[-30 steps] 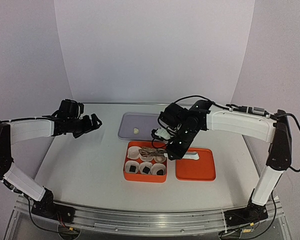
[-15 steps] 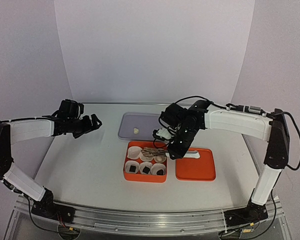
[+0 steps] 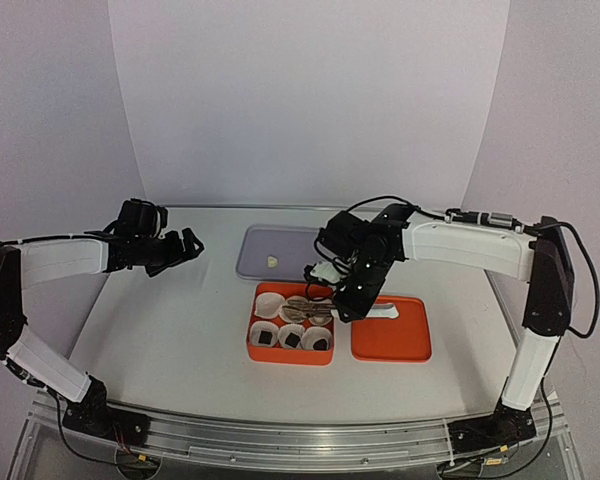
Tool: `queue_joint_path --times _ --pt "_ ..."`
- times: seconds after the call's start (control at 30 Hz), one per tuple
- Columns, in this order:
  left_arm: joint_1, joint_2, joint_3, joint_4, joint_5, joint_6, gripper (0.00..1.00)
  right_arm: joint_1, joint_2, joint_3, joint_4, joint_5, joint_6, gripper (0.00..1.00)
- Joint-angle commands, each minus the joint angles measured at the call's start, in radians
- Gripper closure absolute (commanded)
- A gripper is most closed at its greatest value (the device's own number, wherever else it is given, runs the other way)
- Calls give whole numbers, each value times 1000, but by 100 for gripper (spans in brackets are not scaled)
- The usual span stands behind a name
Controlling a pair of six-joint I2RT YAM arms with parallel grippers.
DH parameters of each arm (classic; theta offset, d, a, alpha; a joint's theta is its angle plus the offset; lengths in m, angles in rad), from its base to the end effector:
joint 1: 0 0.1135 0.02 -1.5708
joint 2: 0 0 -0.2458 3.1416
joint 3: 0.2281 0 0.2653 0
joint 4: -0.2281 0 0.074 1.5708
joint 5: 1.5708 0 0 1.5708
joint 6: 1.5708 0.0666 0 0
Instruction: Pack the chocolate
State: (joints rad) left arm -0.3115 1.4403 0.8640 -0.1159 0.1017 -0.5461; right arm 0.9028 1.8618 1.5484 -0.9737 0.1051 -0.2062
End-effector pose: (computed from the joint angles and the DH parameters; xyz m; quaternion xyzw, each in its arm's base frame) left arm 0.3267 -0.1123 0.1772 -0.0843 0.9002 -0.2184 0.3672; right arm 0.2496 0.3051 0.1917 -0.5142 0.8444 -0.0007 0.1505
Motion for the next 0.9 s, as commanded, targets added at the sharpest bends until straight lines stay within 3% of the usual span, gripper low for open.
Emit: queue_joint_path --times 0.0,0.13,0.4,0.87 --pt "0 0 52 -8 -14 18 0 -5 10 48 2 -6 -4 86" --pt "0 5 55 -8 -14 20 0 -4 8 53 1 -5 3 77" --pt "-1 18 61 -7 -13 21 0 -5 -1 61 1 -6 11 69" --pt "-1 24 71 -3 -1 26 0 -4 -13 82 1 1 18 67"
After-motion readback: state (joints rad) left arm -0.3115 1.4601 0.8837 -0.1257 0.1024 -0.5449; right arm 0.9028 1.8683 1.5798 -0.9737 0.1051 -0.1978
